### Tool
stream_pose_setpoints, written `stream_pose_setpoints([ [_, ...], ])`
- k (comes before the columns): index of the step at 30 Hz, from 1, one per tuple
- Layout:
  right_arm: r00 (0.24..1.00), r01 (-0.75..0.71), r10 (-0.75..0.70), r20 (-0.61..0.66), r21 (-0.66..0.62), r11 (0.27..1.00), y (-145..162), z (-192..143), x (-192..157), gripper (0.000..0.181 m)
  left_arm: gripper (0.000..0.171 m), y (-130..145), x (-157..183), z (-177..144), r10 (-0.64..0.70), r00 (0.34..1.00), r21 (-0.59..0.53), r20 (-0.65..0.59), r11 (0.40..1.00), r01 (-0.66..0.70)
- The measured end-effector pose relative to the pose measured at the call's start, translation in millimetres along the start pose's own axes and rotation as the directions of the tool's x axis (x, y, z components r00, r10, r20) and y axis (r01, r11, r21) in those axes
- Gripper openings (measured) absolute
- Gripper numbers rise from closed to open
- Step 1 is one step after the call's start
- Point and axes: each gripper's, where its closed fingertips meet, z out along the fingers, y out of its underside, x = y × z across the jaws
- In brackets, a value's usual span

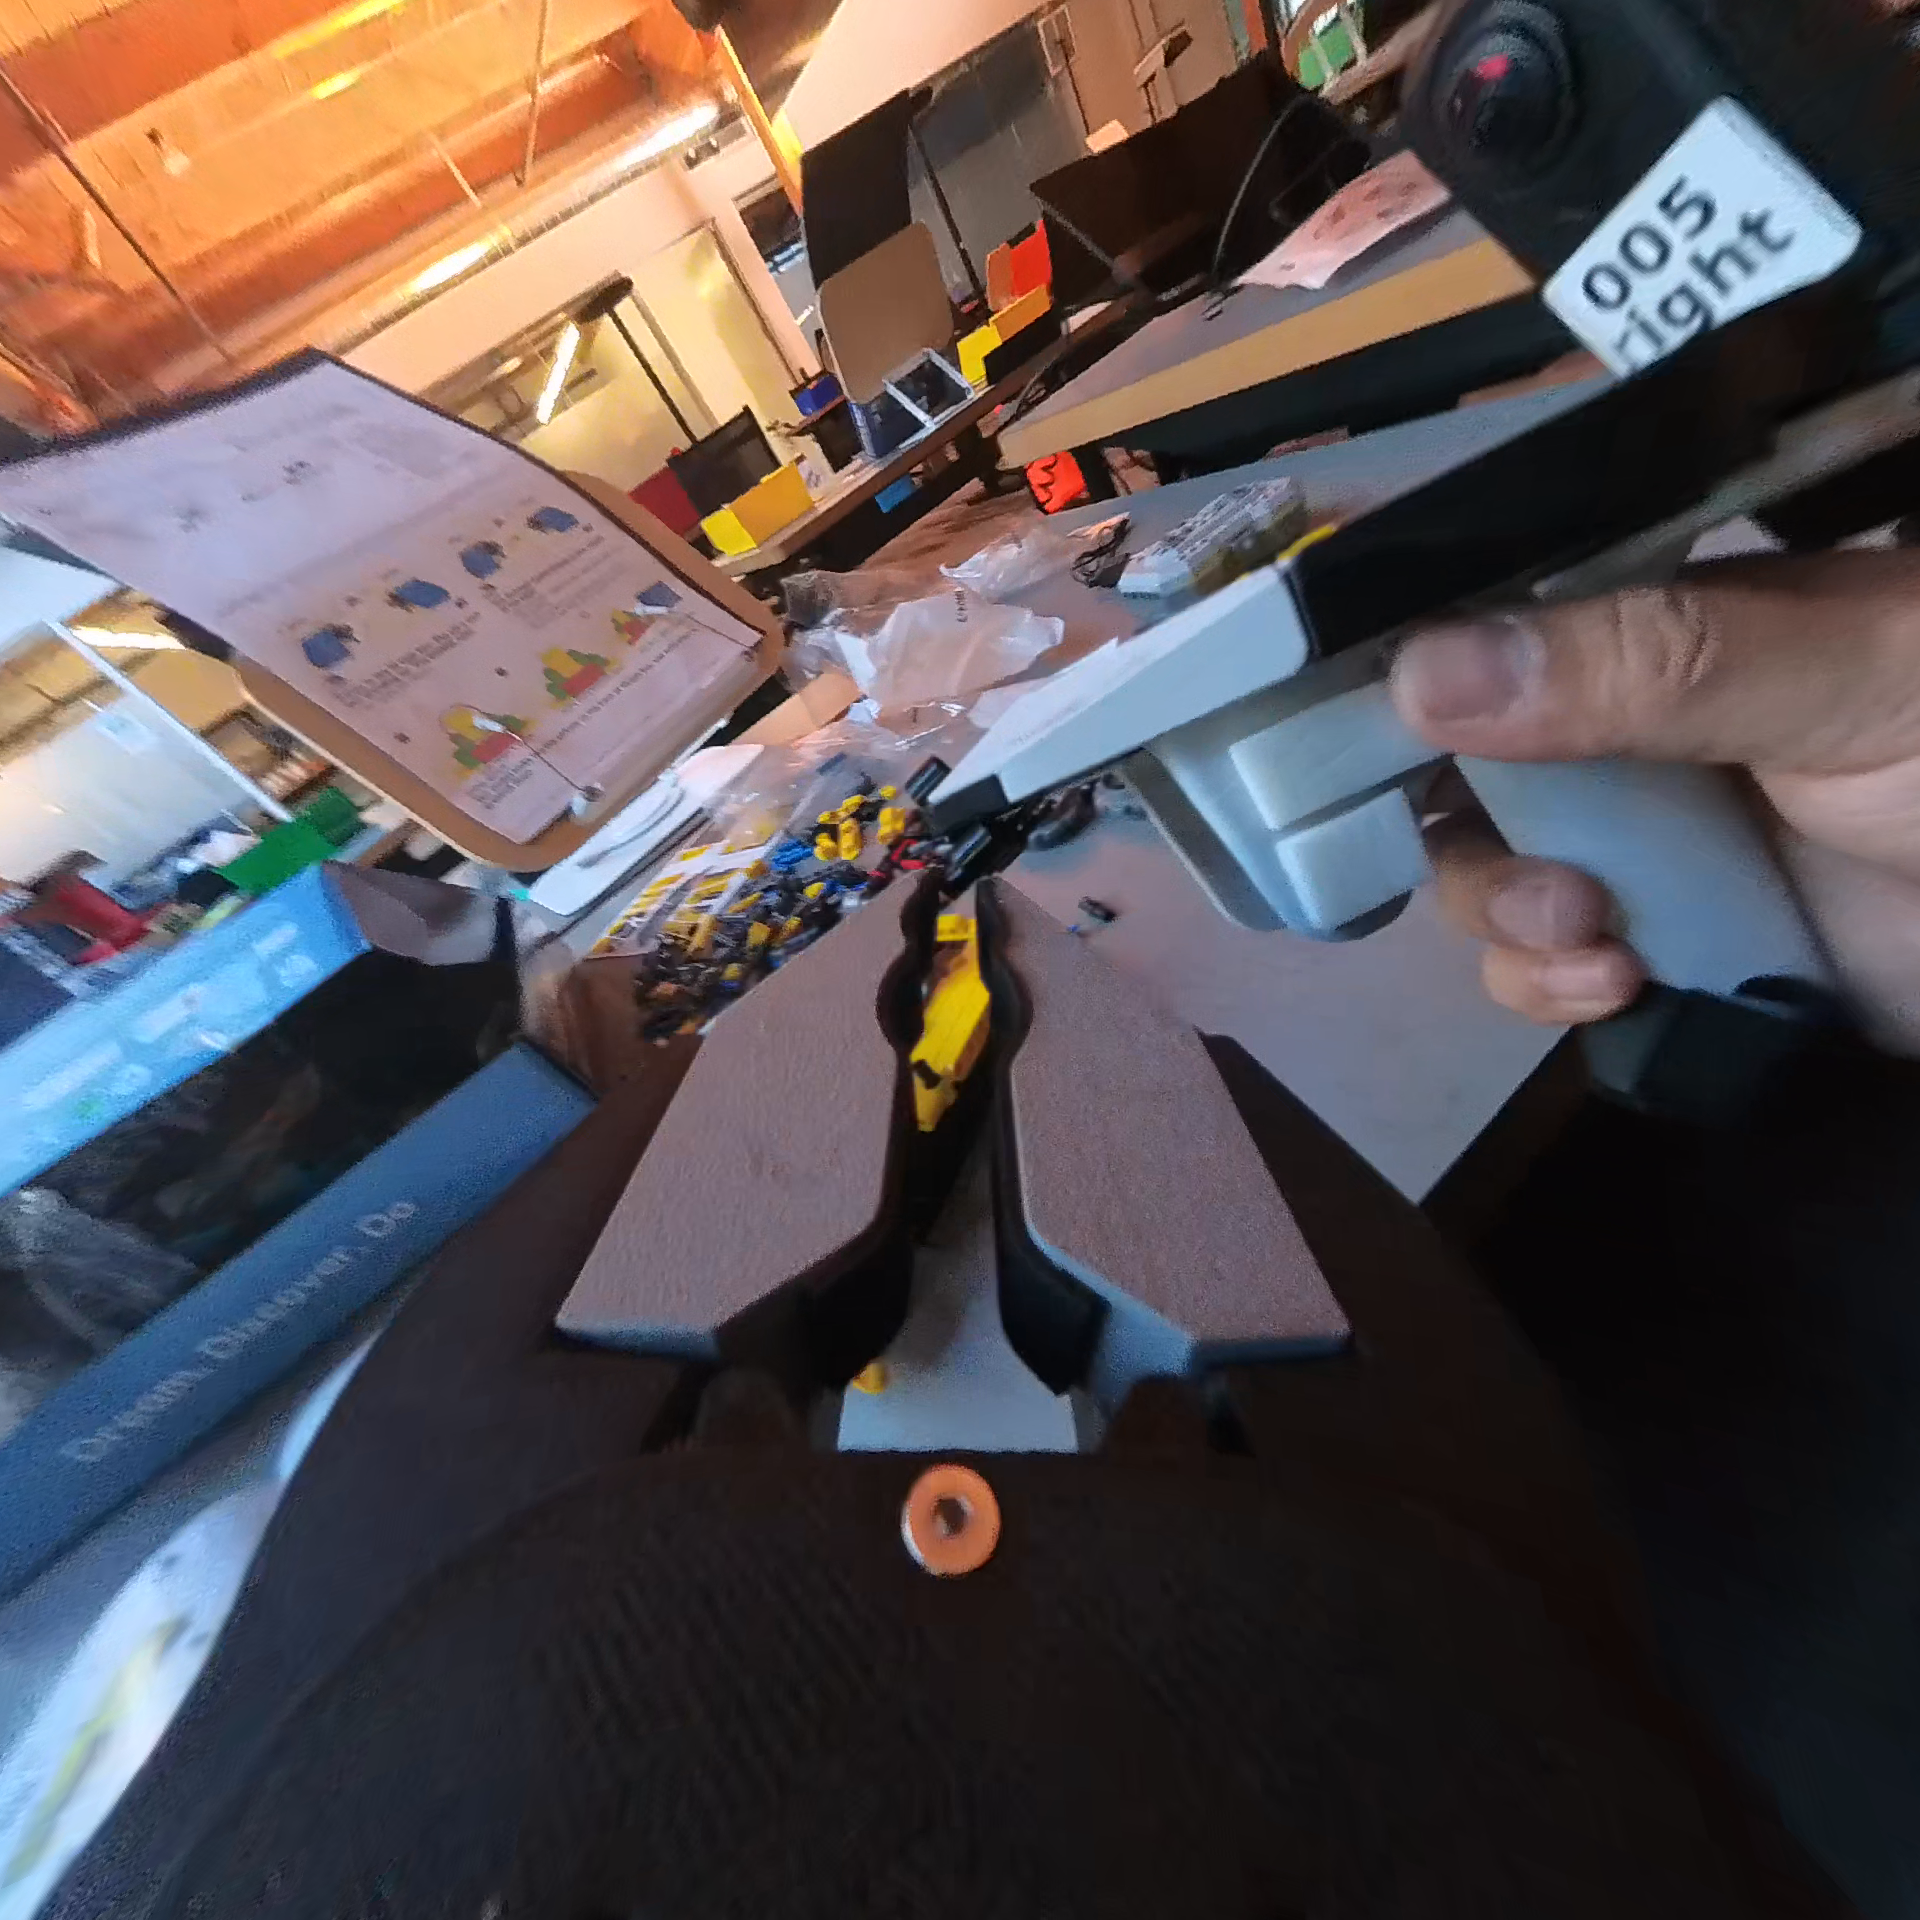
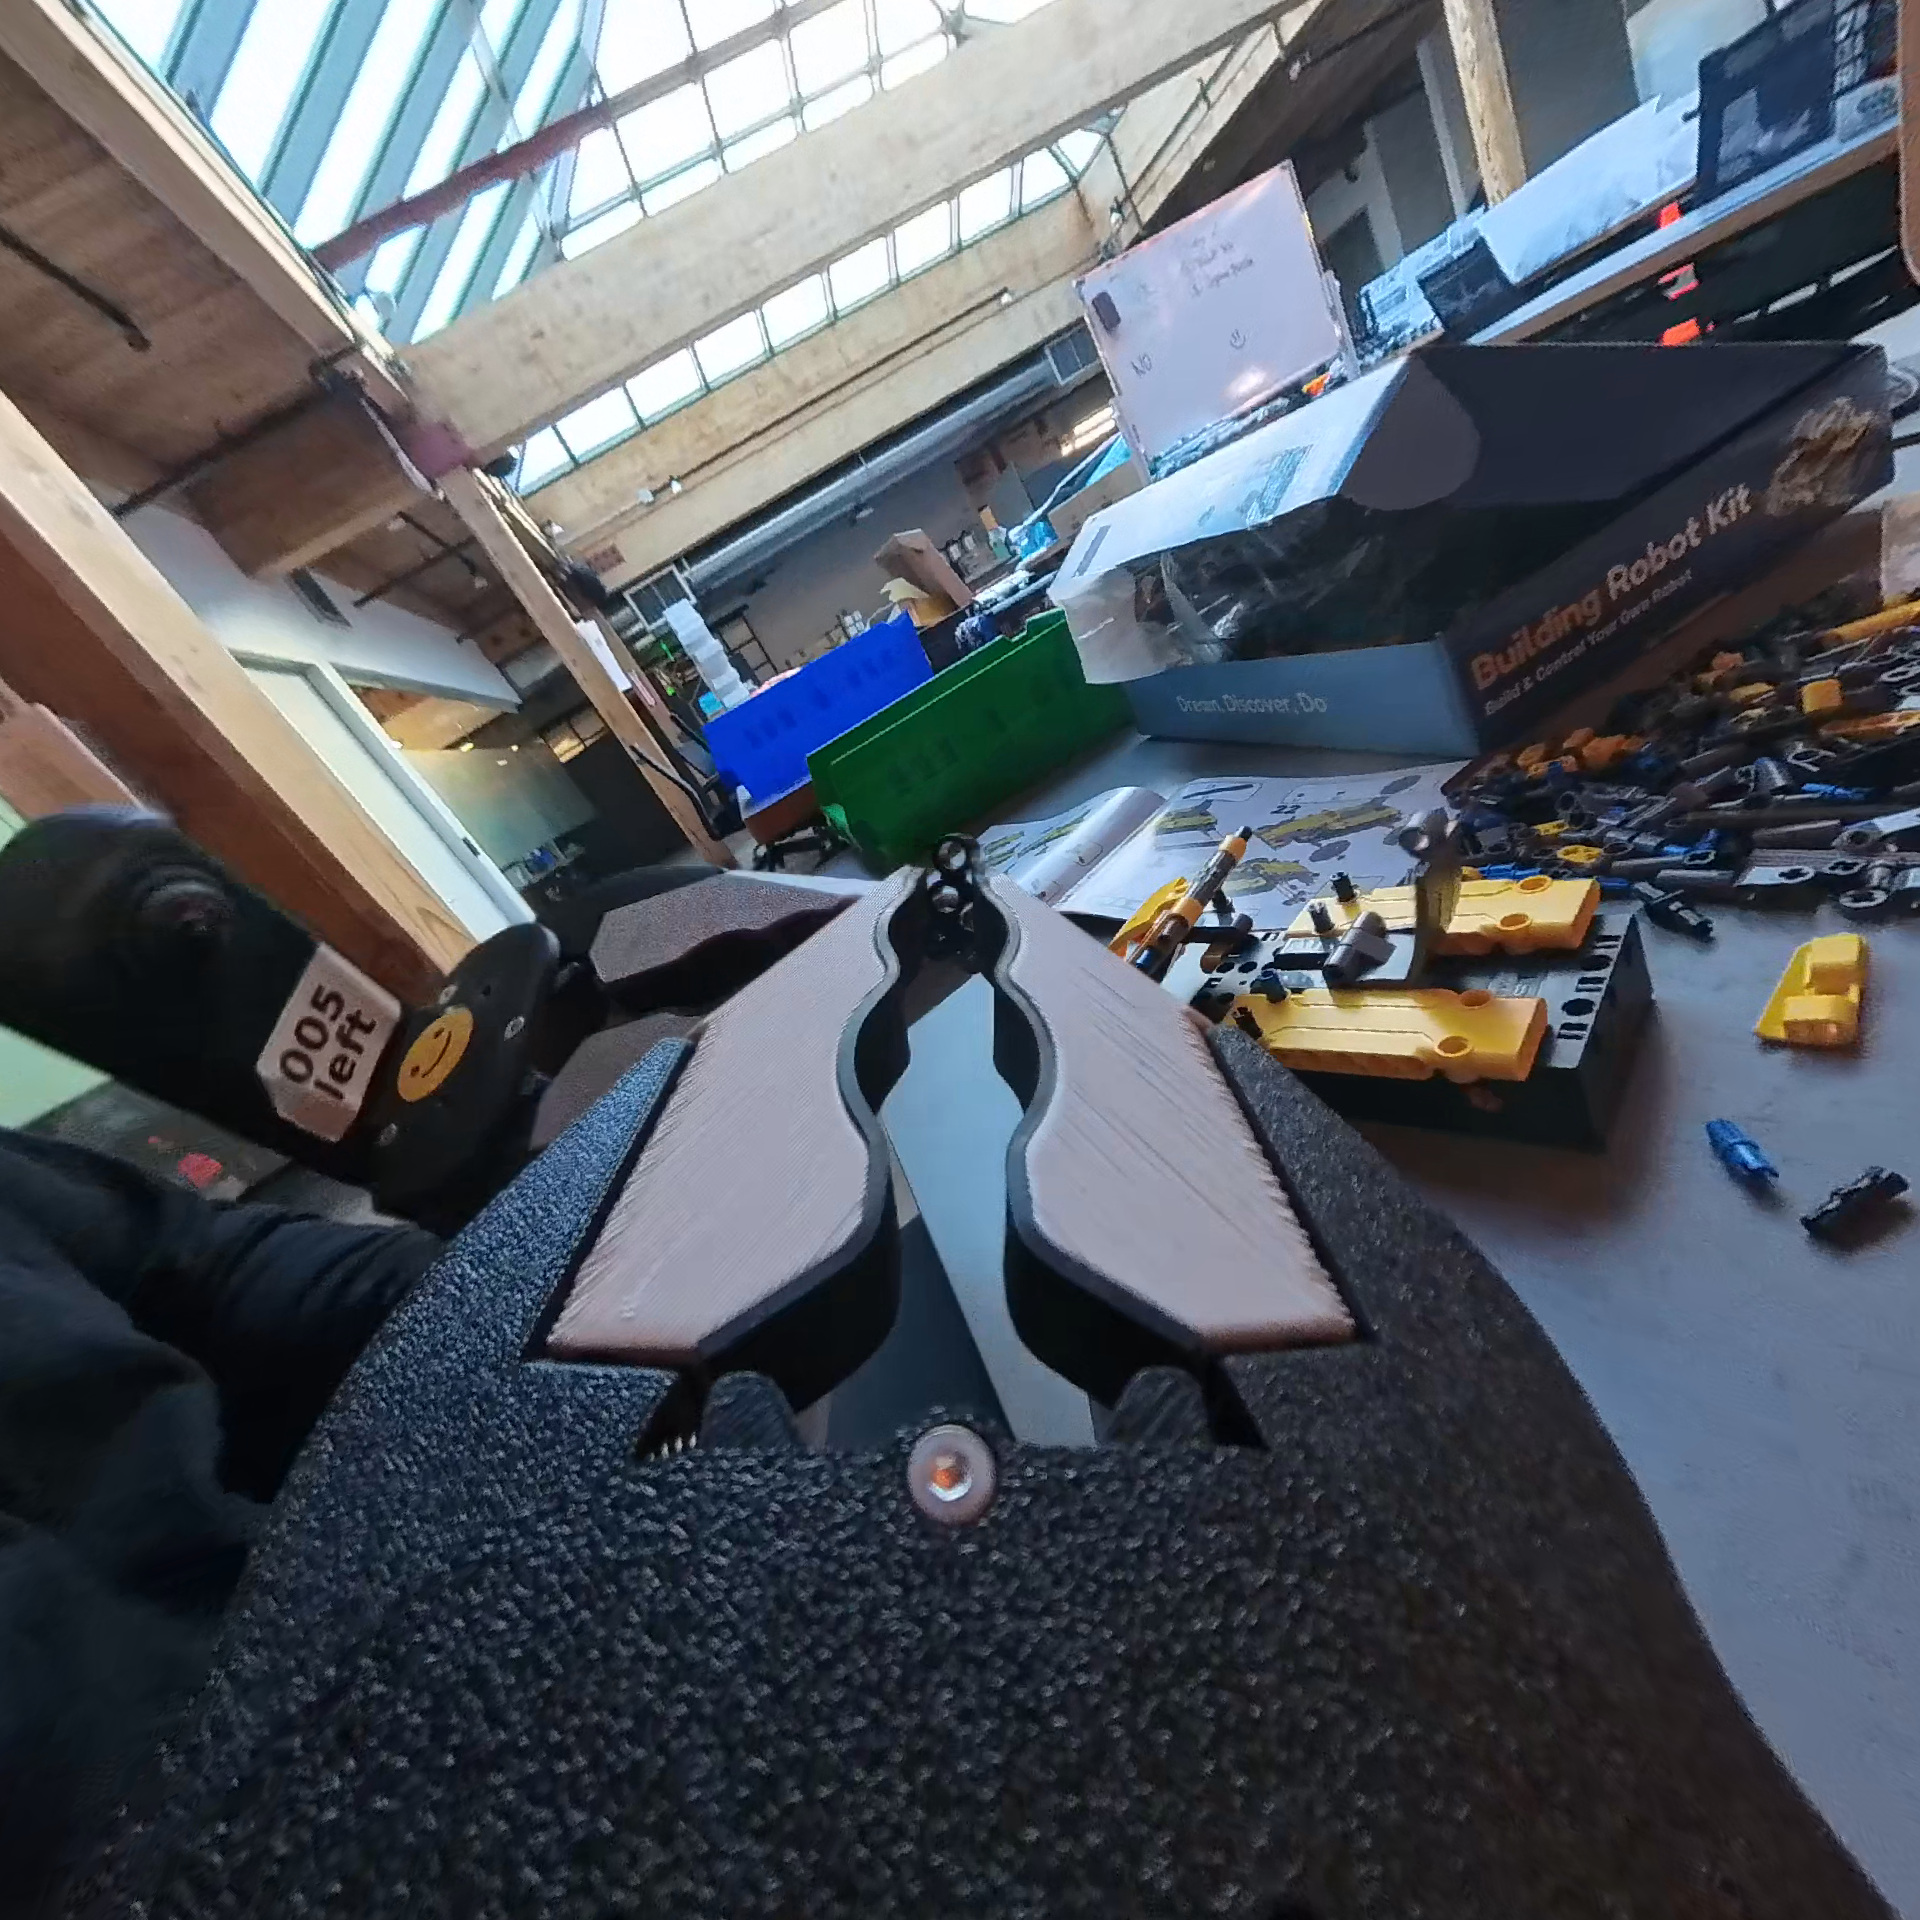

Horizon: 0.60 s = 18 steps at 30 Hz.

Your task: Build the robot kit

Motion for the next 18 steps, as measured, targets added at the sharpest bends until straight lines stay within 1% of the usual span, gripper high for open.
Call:
stream_pose_setpoints([
  [3,1.0,0.028,-0.028,0.002,0.031,0.999,-2.0,-1.3,-0.9,0.008,0.013,-5.1,5.3,-3.6,-0.145,0.986,0.005,-0.08,0.989,0.146],
  [5,1.0,0.022,-0.023,0.018,0.045,0.999,-2.9,-1.7,-2.7,0.008,0.015,-8.2,6.4,-6.0,-0.214,0.971,0.002,-0.11,0.977,0.215],
  [6,1.0,0.022,-0.022,0.013,0.047,0.999,-2.6,-1.4,-1.8,0.008,0.013,-9.9,5.7,-6.7,-0.23,0.967,0.005,-0.112,0.973,0.232],
  [7,0.999,0.031,-0.031,0.008,0.048,0.998,-2.0,-1.1,-1.2,0.008,0.006,-13.1,5.9,-7.8,-0.239,0.963,0.016,-0.12,0.97,0.243],
  [10,0.998,0.066,-0.065,-0.011,0.067,0.996,-2.7,-0.8,-2.3,0.008,0.006,-16.5,3.7,-8.7,-0.262,0.958,0.031,-0.113,0.963,0.267],
  [13,0.996,0.081,-0.08,-0.026,0.054,0.995,1.0,0.1,-0.5,0.008,0.006,-11.6,4.2,-7.5,-0.279,0.952,0.021,-0.122,0.959,0.284],
  [16,0.998,0.06,-0.06,-0.013,0.052,0.997,4.4,1.4,-0.7,0.007,0.007,-6.5,6.1,-6.5,-0.269,0.955,0.007,-0.128,0.962,0.272],
  [18,0.998,0.06,-0.06,-0.009,0.049,0.997,5.7,2.3,-1.0,0.007,0.006,-4.8,6.3,-6.9,-0.239,0.964,0.005,-0.121,0.971,0.241],
])
